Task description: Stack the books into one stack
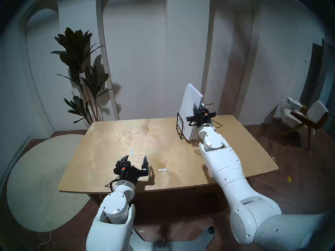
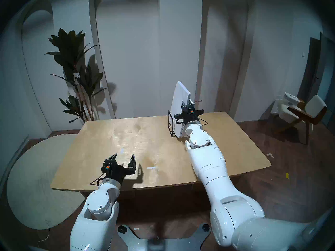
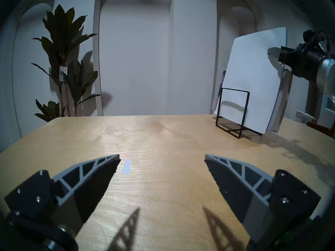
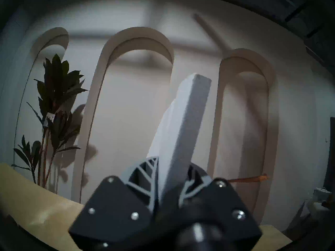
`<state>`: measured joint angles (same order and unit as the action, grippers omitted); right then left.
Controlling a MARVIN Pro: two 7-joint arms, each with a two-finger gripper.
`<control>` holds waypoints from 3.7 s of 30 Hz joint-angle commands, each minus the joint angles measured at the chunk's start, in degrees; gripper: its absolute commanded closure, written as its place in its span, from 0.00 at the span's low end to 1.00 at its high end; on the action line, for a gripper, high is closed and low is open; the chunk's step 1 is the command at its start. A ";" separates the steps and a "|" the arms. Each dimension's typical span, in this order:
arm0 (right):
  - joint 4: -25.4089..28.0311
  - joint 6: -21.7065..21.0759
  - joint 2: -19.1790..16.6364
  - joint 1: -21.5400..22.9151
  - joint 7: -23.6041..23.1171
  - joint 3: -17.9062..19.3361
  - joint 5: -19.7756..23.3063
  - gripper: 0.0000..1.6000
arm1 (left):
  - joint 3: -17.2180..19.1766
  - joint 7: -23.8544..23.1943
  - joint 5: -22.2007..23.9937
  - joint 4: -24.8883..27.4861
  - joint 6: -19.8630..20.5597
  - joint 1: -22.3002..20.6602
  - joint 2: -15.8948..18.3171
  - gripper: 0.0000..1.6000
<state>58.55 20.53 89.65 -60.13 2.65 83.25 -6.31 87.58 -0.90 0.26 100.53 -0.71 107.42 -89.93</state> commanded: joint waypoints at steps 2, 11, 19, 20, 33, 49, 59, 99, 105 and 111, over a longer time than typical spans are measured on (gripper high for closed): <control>2.82 4.76 0.82 0.59 3.33 0.69 -0.73 1.00 | 0.11 0.13 0.01 1.20 -0.21 -0.35 -0.06 0.00; 5.68 5.92 2.07 2.08 5.08 0.82 -1.21 1.00 | 0.10 0.10 0.02 1.04 -0.26 -0.43 -0.04 0.00; 8.33 5.76 2.85 3.25 4.55 -1.21 -2.55 1.00 | 0.10 0.09 0.02 0.96 -0.28 -0.46 -0.04 0.00; 8.72 5.76 2.90 3.25 4.56 -1.59 -2.82 1.00 | 0.10 0.09 0.02 0.97 -0.28 -0.46 -0.04 0.00; 13.71 5.57 4.51 3.47 5.88 -4.83 -4.69 1.00 | 0.10 0.09 0.02 0.98 -0.29 -0.46 -0.04 0.00; 20.15 3.48 4.12 1.91 7.77 -8.60 -9.31 1.00 | 0.10 0.12 0.02 1.11 -0.26 -0.39 -0.05 0.00; 20.62 -4.93 0.93 1.30 1.60 -13.00 -13.55 1.00 | 0.10 0.15 0.01 1.23 -0.19 -0.33 -0.06 0.00; -0.41 -8.90 1.88 3.21 -7.25 -27.95 -25.89 1.00 | 0.10 0.15 0.01 1.21 -0.20 -0.34 -0.06 0.00; -5.67 -7.86 3.19 4.37 -5.57 -27.48 -25.56 1.00 | 0.10 0.15 0.01 1.23 -0.20 -0.33 -0.06 0.00; -13.46 -7.21 5.08 7.14 -3.58 -26.63 -25.69 1.00 | 0.10 0.14 0.01 1.20 -0.21 -0.35 -0.06 0.00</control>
<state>50.01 11.83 91.68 -57.38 -3.96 55.22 -32.61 87.57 -0.88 0.26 100.44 -0.71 107.43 -89.93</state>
